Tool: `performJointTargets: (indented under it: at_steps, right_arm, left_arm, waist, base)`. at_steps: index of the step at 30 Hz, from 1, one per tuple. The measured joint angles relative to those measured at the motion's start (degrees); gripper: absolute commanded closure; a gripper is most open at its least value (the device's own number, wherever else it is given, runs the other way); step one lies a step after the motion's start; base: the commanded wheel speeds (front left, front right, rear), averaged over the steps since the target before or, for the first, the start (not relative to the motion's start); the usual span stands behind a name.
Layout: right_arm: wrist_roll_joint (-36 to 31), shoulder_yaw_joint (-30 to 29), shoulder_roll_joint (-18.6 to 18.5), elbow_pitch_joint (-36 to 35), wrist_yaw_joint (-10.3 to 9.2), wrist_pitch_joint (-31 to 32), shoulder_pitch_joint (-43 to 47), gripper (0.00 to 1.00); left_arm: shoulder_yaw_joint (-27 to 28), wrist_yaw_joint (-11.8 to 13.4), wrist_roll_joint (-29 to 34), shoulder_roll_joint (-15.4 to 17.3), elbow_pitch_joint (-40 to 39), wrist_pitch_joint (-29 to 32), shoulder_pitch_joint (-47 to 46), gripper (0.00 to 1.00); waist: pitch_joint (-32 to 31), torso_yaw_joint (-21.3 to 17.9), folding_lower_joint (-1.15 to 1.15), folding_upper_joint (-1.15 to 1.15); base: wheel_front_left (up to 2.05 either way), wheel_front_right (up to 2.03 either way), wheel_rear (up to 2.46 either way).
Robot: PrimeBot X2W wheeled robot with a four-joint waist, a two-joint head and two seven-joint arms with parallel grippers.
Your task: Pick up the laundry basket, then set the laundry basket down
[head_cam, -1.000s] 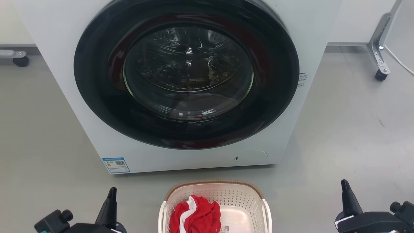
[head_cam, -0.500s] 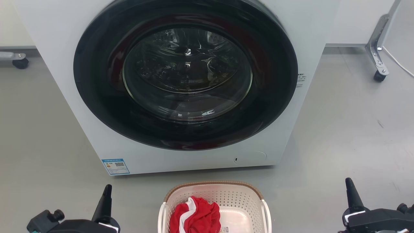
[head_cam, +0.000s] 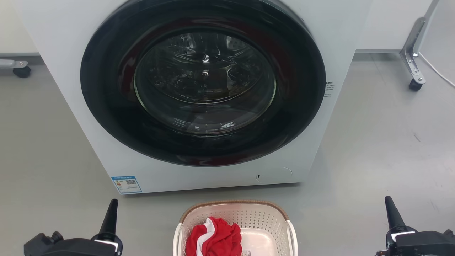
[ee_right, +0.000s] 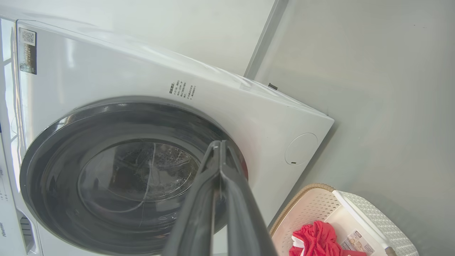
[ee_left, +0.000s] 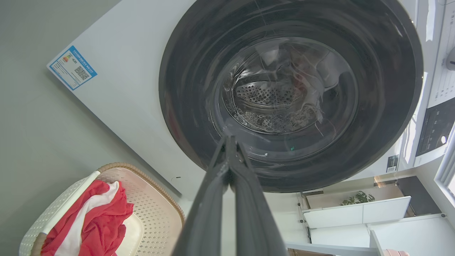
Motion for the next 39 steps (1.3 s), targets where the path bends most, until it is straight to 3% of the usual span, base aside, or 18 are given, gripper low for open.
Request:
performJointTargets:
  at_steps: [26,39]
  right_arm:
    - [17.12,-5.65,1.82,1.85,3.12,4.71,-1.69,1.0]
    - [17.19,-5.72,1.9,1.88,3.35,4.71,-1.87,1.0]
  left_arm:
    - [5.53,-3.07,-15.81,-2.13,3.39,3.89,-2.43,1.0]
    - [5.61,-3.08,-16.58,-2.21,3.55,3.89,-2.43,1.0]
  waist:
    - [-0.55,-0.33,0.0,0.0]
    - [-0.55,-0.33,0.0,0.0]
  base:
    - [0.0,0.0,0.0]
    - [0.0,0.0,0.0]
